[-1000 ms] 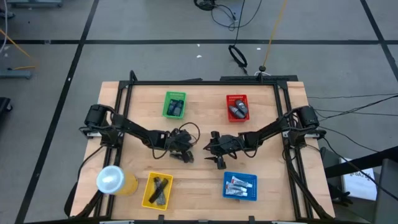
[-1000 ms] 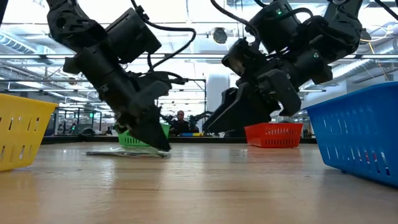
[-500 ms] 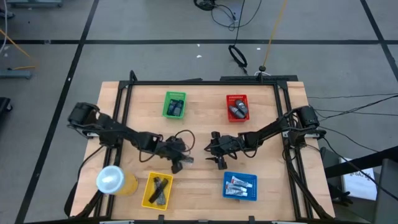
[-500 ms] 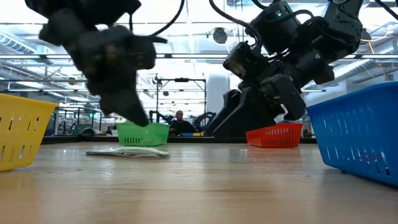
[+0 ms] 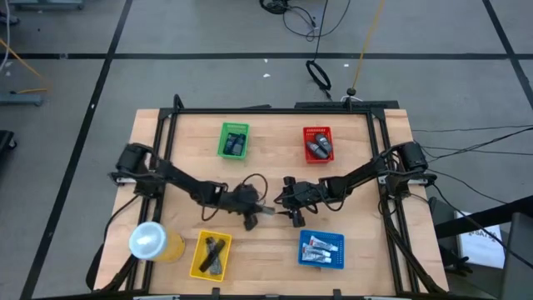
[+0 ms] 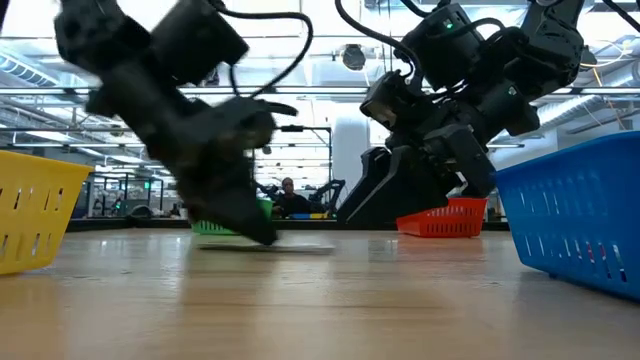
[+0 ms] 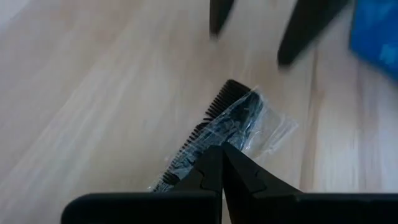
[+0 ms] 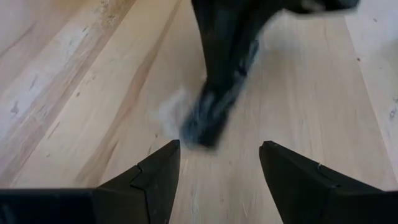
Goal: Pick & Place Travel size toiletries
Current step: Put the black hairbrush into the yellow bin
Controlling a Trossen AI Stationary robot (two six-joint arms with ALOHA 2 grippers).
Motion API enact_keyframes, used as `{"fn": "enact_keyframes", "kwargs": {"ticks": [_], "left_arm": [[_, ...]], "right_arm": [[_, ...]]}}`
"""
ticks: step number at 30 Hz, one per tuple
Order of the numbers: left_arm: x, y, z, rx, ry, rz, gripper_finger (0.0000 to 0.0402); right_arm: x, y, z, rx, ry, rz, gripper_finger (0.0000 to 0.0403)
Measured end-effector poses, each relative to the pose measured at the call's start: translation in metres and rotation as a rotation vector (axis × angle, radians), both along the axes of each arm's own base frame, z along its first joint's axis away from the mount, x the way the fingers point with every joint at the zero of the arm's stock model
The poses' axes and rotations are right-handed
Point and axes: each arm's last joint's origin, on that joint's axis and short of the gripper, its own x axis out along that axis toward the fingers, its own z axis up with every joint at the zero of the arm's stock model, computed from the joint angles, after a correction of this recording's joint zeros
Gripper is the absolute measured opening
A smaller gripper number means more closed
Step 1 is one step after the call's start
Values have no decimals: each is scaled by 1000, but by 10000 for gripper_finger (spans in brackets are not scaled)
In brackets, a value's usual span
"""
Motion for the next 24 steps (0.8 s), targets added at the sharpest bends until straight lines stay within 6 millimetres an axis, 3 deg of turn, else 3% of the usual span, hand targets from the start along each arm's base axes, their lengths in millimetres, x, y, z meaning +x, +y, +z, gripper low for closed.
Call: {"fn": "enact_keyframes", "kwargs": {"ticks": [5, 11, 14, 24], "left_arm": [[24, 14, -1, -51, -274, 75, 1], [27, 27, 18, -68, -358, 118, 1], [25, 30, 19, -54, -311, 109, 2], [9, 34, -6, -17, -13, 107, 1]], "right_arm": [[-4, -1, 8, -8, 24, -2, 212], [-5, 2, 19, 3, -17, 1, 212], [-3, 9, 18, 5, -47, 22, 212], [6, 12, -12, -21, -82, -12, 197]]}}
